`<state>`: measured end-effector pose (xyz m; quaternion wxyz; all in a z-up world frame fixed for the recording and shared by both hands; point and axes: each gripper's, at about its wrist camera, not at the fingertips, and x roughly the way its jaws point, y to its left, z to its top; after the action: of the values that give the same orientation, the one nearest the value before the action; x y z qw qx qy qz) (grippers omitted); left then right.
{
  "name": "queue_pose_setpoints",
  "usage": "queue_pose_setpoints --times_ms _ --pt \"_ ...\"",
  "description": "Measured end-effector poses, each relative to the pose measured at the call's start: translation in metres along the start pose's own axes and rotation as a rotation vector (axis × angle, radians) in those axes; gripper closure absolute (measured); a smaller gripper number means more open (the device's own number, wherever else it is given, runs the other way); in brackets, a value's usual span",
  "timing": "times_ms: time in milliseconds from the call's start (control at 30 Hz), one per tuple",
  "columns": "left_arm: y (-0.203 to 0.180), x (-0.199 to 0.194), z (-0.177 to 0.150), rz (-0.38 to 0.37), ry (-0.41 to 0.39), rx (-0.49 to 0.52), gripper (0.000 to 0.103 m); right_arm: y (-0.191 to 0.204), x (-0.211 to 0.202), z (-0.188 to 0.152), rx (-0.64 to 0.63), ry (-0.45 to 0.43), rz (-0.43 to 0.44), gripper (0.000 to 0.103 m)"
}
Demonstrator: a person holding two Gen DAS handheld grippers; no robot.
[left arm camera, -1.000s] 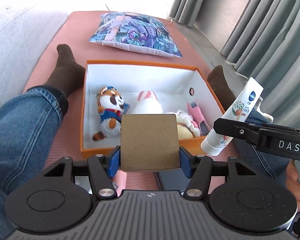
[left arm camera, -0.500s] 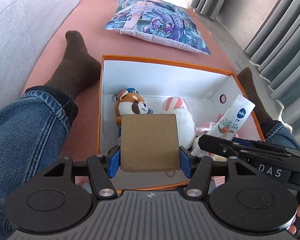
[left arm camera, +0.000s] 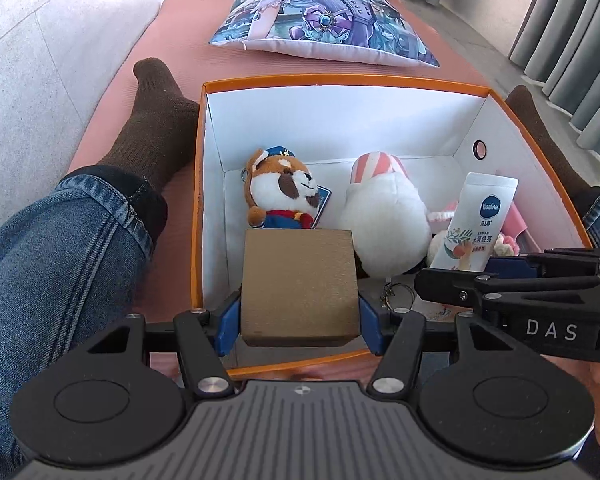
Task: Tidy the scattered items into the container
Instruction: 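Lift the Vaseline tube and brown box and carry both over the orange box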
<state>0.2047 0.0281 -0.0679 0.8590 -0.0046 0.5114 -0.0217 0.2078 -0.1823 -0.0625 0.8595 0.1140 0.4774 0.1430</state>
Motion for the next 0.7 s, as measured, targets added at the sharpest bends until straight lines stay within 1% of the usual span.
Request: queue_pose_setpoints --times_ms 200,700 --pt "-0.0029 0.0014 0.0002 0.021 -0.005 0.021 0.034 0.0005 0.0017 -0.0002 -0.012 0.006 -0.018 0.053" --pt "-0.003 0.0006 -0.001 0.02 -0.015 0.024 0.035 0.0006 0.0013 -0.0004 -0.039 0.017 -0.025 0.052"
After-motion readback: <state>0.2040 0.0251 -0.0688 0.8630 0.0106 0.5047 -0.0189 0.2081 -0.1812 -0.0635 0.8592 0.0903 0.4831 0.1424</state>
